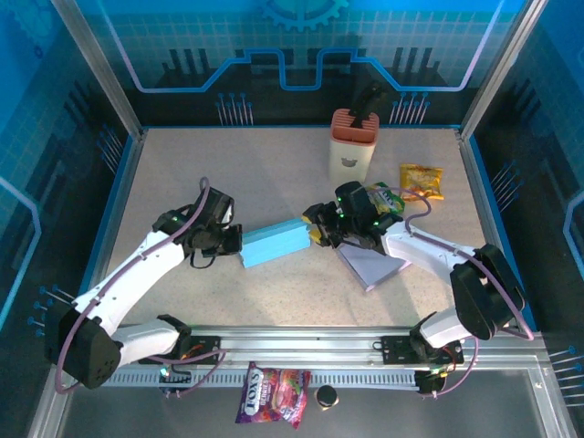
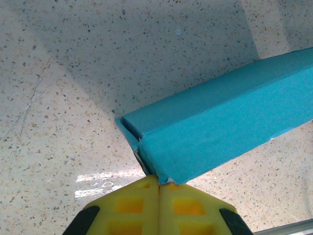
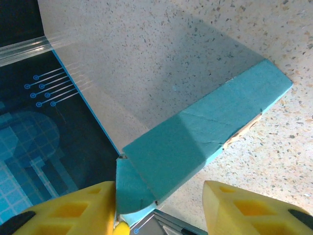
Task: Fold the paper box
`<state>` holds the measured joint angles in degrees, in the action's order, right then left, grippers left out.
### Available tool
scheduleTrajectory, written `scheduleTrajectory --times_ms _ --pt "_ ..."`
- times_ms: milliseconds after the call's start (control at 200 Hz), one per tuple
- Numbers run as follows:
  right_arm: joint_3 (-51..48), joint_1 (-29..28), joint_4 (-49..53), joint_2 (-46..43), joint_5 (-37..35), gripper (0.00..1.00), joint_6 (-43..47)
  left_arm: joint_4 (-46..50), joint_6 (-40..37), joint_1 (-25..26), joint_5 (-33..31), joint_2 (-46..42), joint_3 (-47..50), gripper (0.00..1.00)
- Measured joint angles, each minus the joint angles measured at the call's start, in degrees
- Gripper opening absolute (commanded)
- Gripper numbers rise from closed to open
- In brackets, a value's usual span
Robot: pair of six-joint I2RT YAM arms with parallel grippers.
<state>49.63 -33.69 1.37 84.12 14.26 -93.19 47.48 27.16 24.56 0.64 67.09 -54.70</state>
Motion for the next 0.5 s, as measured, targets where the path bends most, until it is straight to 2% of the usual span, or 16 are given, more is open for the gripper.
scheduleTrajectory --times_ms 155,320,500 --pt "-1.57 0.00 -3.04 -0.09 0.09 0.47 0.00 0.00 0.94 0.00 0.02 0.02 0.00 0.00" --pt "-2.80 0.02 -5.51 -0.15 -0.09 0.42 0.20 0.72 3.02 0.00 0.24 -0.20 -0.11 0.22" --pt "-3.69 0.02 -7.08 -0.22 -0.09 0.41 0.22 3.08 6.84 -0.74 2.34 -2.99 -0.33 0.38"
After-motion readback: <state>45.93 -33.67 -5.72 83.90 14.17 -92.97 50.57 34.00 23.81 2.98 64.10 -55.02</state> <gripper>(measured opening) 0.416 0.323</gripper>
